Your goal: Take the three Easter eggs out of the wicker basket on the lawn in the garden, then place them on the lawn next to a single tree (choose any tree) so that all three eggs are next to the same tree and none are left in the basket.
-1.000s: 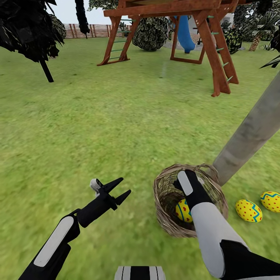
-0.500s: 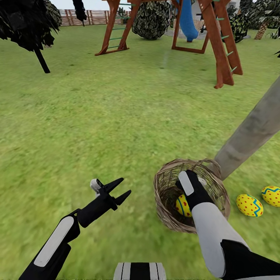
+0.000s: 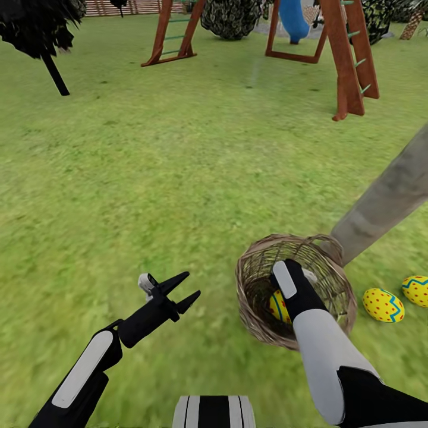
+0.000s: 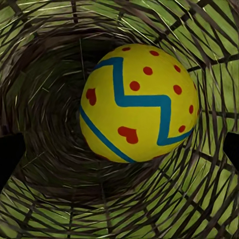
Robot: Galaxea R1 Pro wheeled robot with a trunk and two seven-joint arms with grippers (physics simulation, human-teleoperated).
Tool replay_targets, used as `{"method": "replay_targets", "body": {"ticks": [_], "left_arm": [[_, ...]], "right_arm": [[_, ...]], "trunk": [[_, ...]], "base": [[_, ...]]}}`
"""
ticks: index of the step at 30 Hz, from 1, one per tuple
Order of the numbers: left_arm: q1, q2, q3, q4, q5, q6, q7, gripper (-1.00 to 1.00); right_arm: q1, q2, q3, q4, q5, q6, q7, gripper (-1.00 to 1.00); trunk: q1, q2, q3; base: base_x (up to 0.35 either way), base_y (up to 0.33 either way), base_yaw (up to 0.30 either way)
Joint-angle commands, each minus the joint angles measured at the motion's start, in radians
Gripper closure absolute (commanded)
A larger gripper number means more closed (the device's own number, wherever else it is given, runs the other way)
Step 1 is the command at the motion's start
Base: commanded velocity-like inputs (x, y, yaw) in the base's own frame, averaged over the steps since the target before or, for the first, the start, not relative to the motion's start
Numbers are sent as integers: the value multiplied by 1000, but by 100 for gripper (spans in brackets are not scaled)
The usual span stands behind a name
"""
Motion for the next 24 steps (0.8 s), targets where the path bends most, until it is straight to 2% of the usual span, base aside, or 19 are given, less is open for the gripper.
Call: {"method": "replay_targets", "body": {"ticks": [1,12,24], "left_arm": [[-1,1,-2,0,2,2,-2,-100],[-1,1,-3,0,2,2,-2,-100],[22,-7,-1,68,11,2,-6,-100]], "right_arm": [[0,1,-2,-3,-6,1,-5,-100],[0,1,4,-10,-6,-36,5,-100],[-8,2,-9,1,-14,-81,22,-100]], "trunk": [[0,-1,-5],[5,-3,-47],[5,-3,-47]], "base": [[0,0,0],[0,0,0],[0,0,0]]}}
